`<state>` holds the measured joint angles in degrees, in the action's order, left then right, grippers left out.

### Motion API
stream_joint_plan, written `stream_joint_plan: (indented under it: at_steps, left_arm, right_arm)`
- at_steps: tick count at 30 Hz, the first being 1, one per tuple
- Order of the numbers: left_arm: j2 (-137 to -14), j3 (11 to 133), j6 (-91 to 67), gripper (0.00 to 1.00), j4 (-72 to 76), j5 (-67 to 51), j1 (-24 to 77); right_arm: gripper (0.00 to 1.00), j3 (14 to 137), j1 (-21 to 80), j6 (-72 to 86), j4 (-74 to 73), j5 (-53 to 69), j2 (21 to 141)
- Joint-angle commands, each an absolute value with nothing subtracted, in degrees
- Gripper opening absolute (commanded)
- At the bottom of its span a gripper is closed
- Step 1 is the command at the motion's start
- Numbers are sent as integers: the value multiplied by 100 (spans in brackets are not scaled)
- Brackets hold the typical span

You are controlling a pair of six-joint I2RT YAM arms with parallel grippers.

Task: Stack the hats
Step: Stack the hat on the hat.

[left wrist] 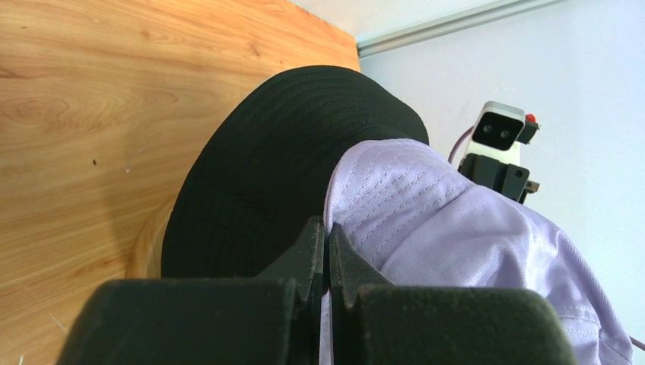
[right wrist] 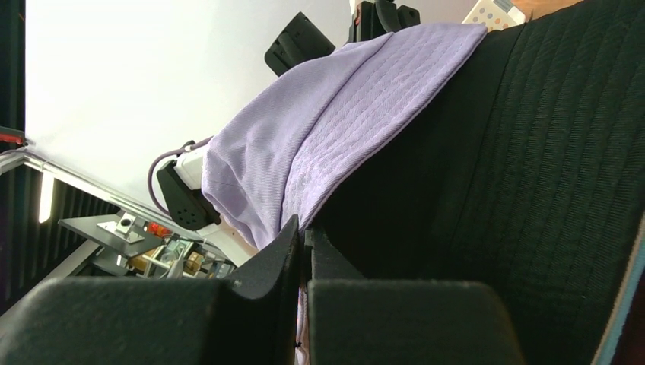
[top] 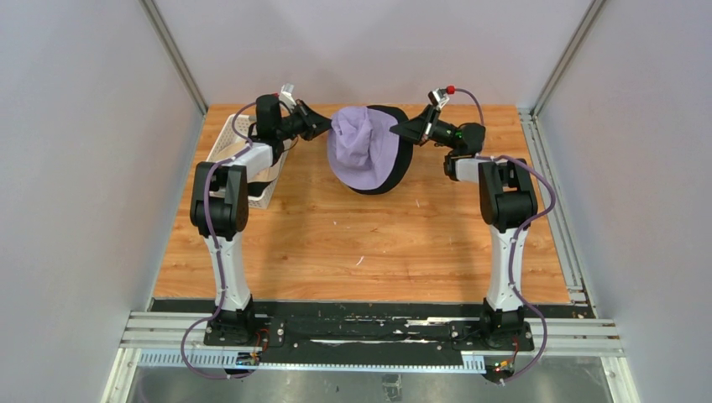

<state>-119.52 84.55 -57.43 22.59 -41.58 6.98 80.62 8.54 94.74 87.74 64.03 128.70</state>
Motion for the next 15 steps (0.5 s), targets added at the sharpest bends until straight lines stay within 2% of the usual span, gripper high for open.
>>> stream_joint_plan:
  at_steps: [1,9,15]
  left_arm:
    - [-11716,8645,-5661,0,2276,-4254,738]
    - [-11584,8584,-5613,0,2276,-4287,772]
    - [-11551,8589,-5609,0,2276,-4283,813]
  right_arm:
    - [1,8174,659,9374,9077,6325,12957]
    - [1,8039,461,8034,7601,6331,12842]
    - [1,8198,275,7608,7043,6267,12928]
